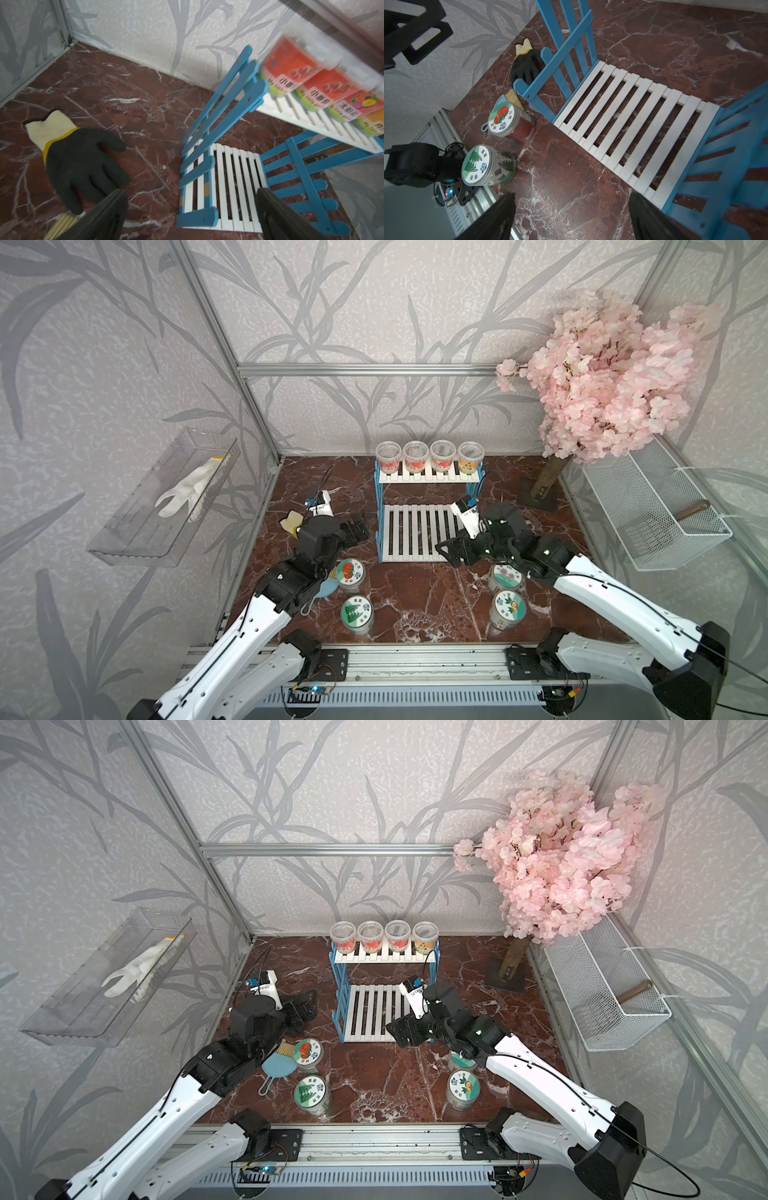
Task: Place the seed container on the shelf
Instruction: Pick up the seed jar at the center of the board.
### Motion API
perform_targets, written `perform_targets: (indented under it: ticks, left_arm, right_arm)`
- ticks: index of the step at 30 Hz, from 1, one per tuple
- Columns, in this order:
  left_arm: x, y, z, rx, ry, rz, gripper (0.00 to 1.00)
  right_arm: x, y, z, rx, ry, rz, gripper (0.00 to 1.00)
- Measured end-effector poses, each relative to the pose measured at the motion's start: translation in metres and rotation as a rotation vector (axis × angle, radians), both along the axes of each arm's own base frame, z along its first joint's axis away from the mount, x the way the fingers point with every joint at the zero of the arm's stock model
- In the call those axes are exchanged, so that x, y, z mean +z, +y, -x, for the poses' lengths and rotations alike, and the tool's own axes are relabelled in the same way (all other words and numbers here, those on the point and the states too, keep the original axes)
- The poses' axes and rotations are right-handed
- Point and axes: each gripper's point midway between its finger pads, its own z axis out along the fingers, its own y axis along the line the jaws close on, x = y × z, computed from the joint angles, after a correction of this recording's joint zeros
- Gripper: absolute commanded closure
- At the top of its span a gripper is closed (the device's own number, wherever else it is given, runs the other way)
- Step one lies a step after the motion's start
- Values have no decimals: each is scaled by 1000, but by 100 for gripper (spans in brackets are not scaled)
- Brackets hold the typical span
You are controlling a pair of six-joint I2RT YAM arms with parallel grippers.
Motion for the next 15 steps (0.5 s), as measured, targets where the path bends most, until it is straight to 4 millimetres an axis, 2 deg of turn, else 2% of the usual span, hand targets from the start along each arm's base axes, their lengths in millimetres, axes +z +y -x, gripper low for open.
perform_targets:
  ticks: [5, 8, 12, 15]
  left_arm:
    - [-38, 15, 29, 33, 105, 27, 0]
    - [-61, 17, 43, 46, 216, 44, 0]
    - [-101, 3, 68, 2, 419, -32, 0]
    - [-120, -11, 89, -66, 524, -150, 0]
  right_arm:
    - [-25, -1, 12, -9, 16, -16, 11]
    - [-41, -2, 14, -31, 40, -32, 11]
    - [-54, 5, 15, -46, 64, -62, 11]
    - [-56, 16, 14, -37, 68, -83, 10]
